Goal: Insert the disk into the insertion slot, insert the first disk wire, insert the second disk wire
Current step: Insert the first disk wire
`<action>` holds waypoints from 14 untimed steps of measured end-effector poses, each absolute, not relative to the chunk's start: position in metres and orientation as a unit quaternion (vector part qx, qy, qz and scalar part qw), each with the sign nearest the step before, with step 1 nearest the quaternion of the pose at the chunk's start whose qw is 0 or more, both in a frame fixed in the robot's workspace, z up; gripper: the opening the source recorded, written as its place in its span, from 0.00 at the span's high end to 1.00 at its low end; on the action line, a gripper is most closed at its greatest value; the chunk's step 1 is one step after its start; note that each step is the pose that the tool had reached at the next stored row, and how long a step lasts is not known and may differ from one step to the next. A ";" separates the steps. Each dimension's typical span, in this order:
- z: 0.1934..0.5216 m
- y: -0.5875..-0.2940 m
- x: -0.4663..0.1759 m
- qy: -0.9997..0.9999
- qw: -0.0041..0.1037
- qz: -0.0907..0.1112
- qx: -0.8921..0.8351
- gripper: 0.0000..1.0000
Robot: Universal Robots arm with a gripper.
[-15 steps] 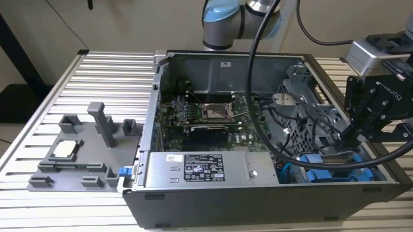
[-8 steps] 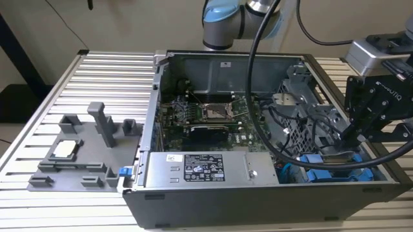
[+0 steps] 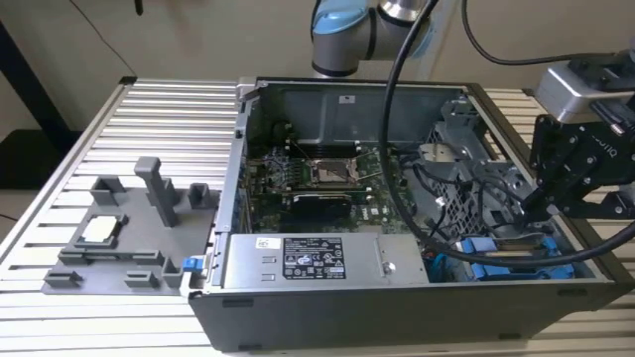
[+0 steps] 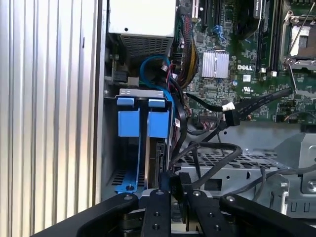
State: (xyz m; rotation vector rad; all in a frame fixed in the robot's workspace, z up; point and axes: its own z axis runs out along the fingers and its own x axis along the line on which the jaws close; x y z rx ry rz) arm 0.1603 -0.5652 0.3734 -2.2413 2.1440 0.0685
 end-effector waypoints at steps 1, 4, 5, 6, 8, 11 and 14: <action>0.373 -0.566 0.162 0.691 0.020 0.023 -0.722 0.81; 0.370 -0.569 0.165 0.691 0.019 0.025 -0.722 0.81; 0.369 -0.569 0.166 0.691 0.018 0.026 -0.722 0.81; 0.367 -0.570 0.166 0.691 0.018 0.026 -0.722 0.81; 0.364 -0.570 0.167 0.692 0.018 0.026 -0.721 0.81; 0.361 -0.571 0.168 0.692 0.015 0.028 -0.721 0.81; 0.359 -0.572 0.169 0.693 0.011 0.034 -0.721 0.81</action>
